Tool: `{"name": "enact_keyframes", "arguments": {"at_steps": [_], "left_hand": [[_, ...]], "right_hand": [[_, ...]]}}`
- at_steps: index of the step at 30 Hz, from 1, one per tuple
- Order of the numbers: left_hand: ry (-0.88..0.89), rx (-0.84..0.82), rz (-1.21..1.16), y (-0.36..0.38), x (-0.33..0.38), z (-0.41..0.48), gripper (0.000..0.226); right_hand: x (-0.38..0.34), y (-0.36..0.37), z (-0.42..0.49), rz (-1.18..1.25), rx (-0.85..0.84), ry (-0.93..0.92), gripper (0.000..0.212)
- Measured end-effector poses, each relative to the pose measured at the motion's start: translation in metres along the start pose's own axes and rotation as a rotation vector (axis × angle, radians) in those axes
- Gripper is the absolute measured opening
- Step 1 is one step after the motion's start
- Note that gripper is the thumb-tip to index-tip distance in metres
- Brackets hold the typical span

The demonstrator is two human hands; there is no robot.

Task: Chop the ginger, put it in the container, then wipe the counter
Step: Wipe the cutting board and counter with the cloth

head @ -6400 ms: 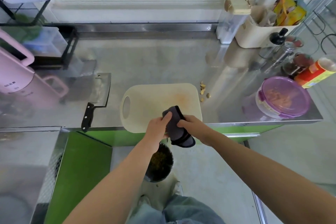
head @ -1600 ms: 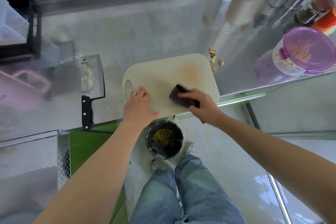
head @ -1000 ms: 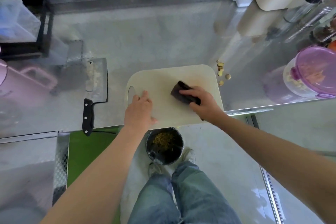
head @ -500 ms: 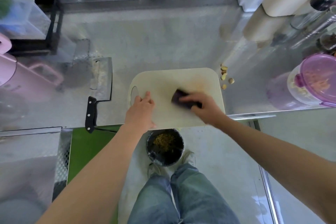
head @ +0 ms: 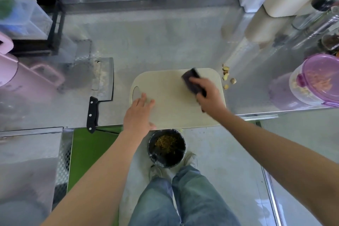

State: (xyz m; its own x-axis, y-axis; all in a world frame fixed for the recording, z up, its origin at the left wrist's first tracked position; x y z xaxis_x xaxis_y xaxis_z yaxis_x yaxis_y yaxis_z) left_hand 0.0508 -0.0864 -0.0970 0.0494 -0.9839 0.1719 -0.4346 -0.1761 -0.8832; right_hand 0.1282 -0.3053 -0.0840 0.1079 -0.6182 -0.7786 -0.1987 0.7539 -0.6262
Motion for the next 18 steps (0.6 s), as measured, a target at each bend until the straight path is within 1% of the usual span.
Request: {"name": "enact_keyframes", "arguments": {"at_steps": [1,2,3,4,6,7,9,12,15,16,17,18], "left_hand": [[-0.004,0.012,-0.01,0.0,0.0,0.0,0.087],[-0.004,0.023,-0.013,-0.001,0.0,0.0,0.087],[-0.004,0.031,-0.012,-0.002,0.0,0.001,0.086],[-0.003,0.034,-0.007,-0.002,0.0,0.001,0.086],[-0.001,0.038,0.006,-0.003,0.0,0.002,0.086],[-0.001,0.042,0.01,-0.003,0.0,0.002,0.086],[-0.005,0.034,0.013,-0.002,0.0,0.003,0.087],[-0.019,0.005,0.016,0.0,-0.001,0.004,0.092],[-0.016,-0.007,0.031,0.001,-0.001,0.003,0.094],[-0.016,-0.012,0.031,0.001,-0.001,0.002,0.094],[-0.012,-0.018,0.031,0.002,-0.001,0.002,0.093],[-0.006,-0.023,0.032,0.001,-0.001,0.002,0.091]], "right_hand": [[0.012,-0.01,0.017,-0.054,0.081,0.078,0.056],[0.023,-0.015,0.031,-0.105,0.11,0.165,0.057],[0.032,-0.014,0.039,-0.159,0.106,0.226,0.058],[0.033,-0.008,0.042,-0.206,0.092,0.231,0.058],[0.021,0.014,0.034,-0.195,0.024,0.102,0.056],[0.01,0.026,0.024,-0.149,-0.037,0.023,0.052],[-0.007,0.044,0.0,-0.073,-0.162,-0.07,0.047],[-0.018,0.054,-0.031,-0.003,-0.311,-0.082,0.043],[-0.022,0.065,-0.061,-0.016,-0.556,-0.092,0.039],[-0.023,0.065,-0.069,-0.04,-0.611,-0.096,0.039],[-0.022,0.06,-0.073,-0.03,-0.603,-0.088,0.04],[-0.021,0.052,-0.069,0.019,-0.527,-0.058,0.042]]}}
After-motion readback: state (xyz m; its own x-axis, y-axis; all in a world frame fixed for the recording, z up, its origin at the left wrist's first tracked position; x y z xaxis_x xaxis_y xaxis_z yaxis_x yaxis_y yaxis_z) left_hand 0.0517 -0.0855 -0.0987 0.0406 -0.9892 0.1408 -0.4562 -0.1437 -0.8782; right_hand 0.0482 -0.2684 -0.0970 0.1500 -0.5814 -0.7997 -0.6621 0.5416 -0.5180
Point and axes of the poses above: each hand's wrist, its own z-axis towards the middle knuckle, its own y-axis out of the palm, x = y × z, the point moved 6 cm from there along z, towards the middle knuckle, and after that the axes turned 2 degrees about -z, right-handed, at the moved point
